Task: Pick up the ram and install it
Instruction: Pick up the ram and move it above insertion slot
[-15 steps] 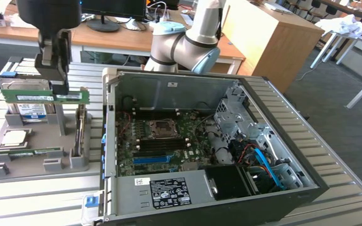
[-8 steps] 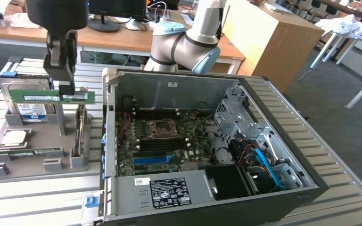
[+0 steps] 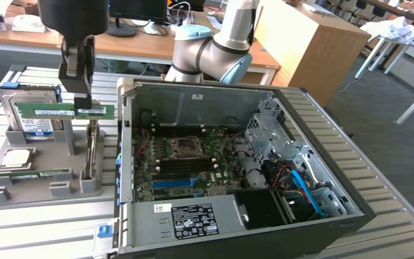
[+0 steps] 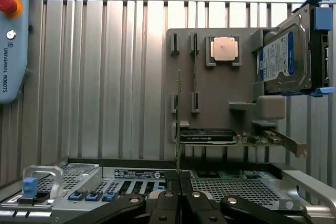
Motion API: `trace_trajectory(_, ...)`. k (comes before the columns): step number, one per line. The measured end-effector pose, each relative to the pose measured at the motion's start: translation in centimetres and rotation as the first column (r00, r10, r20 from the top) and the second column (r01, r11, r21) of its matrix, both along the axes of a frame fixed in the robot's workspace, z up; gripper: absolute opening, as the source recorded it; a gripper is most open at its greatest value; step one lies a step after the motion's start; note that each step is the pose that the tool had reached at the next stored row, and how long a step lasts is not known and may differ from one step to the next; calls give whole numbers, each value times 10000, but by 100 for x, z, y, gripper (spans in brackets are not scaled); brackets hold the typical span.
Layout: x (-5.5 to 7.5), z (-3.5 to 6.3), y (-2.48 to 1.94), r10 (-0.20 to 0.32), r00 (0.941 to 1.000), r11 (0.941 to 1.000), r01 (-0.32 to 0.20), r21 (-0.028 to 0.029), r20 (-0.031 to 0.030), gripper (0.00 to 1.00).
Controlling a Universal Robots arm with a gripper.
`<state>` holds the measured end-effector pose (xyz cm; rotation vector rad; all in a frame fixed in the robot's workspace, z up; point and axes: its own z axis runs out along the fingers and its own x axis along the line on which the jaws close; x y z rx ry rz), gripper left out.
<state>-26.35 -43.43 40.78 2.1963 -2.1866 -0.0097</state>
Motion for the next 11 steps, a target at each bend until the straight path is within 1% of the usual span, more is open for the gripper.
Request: trace_trajectory(11, 99, 0, 0, 0, 10000, 10000, 0, 0, 0, 11)
